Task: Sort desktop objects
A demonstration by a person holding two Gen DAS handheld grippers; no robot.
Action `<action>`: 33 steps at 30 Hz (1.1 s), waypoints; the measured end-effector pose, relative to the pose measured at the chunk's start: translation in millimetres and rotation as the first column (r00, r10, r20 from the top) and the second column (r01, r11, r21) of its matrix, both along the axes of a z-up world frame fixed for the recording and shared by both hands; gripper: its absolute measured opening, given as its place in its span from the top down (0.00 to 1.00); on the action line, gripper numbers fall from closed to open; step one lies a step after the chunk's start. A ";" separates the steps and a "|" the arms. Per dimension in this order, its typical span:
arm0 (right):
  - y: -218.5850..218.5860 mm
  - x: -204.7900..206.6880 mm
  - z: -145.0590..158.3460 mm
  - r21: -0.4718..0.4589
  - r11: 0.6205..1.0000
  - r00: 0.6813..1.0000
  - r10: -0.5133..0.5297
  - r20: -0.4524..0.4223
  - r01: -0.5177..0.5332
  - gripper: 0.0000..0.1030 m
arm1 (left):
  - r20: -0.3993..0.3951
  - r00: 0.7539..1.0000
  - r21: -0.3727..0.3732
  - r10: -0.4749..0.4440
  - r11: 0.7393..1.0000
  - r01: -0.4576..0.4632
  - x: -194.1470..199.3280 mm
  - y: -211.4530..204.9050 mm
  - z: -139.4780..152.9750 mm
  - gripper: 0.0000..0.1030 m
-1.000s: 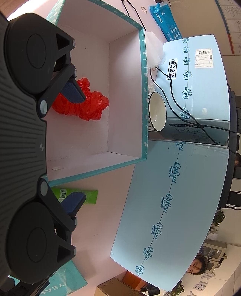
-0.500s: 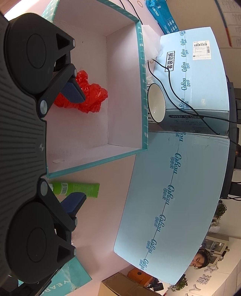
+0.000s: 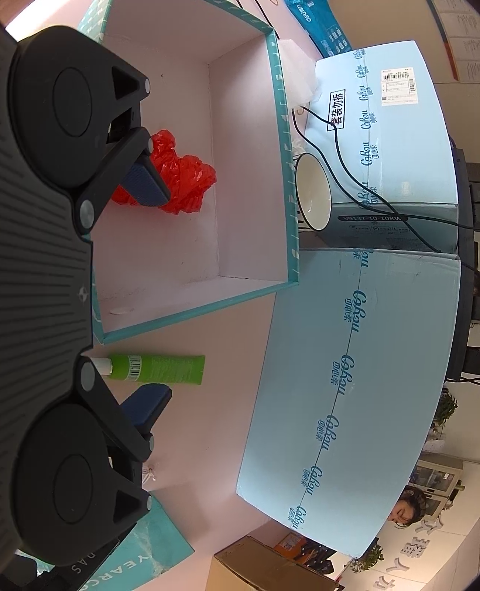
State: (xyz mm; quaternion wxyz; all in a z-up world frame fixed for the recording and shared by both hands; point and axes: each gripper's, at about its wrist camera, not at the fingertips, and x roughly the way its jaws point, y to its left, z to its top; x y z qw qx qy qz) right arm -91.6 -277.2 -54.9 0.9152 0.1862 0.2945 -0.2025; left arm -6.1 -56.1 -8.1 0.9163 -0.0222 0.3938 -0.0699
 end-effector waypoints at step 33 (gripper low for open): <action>-4.5 -11.0 -4.0 0.024 0.999 1.000 -0.025 -0.012 0.025 0.00 | 0.017 0.998 0.021 -0.054 0.998 0.054 -11.8 -9.8 1.8 0.01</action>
